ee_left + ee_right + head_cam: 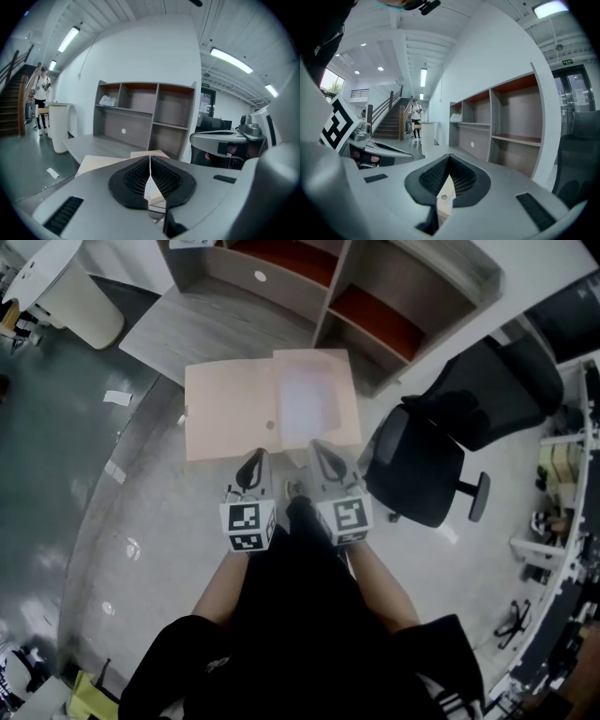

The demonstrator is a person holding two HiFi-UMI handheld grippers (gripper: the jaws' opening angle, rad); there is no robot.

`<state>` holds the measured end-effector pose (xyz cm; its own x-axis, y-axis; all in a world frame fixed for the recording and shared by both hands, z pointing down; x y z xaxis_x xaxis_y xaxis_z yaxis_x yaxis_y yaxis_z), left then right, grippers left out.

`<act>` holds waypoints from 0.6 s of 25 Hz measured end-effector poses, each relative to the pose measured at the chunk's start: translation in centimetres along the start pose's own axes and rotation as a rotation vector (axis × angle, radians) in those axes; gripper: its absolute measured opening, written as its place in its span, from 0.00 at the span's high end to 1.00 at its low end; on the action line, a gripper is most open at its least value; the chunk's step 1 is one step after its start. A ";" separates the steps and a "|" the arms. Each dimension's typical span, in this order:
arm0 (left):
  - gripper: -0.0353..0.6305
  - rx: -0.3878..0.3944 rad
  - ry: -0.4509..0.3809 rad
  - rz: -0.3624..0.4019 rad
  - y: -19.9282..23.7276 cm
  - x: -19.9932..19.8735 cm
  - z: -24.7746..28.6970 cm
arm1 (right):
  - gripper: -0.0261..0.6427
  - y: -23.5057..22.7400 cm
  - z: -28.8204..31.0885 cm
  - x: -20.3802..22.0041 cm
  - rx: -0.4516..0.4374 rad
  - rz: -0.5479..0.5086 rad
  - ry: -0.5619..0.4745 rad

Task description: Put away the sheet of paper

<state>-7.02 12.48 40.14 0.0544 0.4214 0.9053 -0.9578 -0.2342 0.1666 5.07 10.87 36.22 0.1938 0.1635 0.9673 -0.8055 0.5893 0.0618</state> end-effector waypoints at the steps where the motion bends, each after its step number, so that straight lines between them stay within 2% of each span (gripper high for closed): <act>1: 0.87 -0.001 -0.007 0.011 -0.2 -0.2 -0.5 | 0.94 0.2 -0.5 -0.2 -0.001 -0.009 -0.008; 8: 0.87 -0.038 -0.070 0.041 -1.2 -2.7 -2.0 | 0.94 -0.4 -2.4 -3.0 -0.011 -0.014 -0.059; 15: 0.87 -0.063 -0.123 0.047 -4.9 -4.5 -2.2 | 0.94 -3.2 -4.3 -4.1 -0.031 -0.011 -0.093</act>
<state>-3.23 13.66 34.44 0.0396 0.2998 0.9532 -0.9757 -0.1939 0.1016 9.23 11.74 31.04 0.1486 0.0837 0.9854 -0.7855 0.6153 0.0662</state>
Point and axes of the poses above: the fingertips, and each gripper's own axes: z forward along the fingers, y to its left, x out of its underside, the point moved 3 cm from there along -z, backward along the fingers, and after that the axes turned 1 degree about -z, right-handed, at the moved point
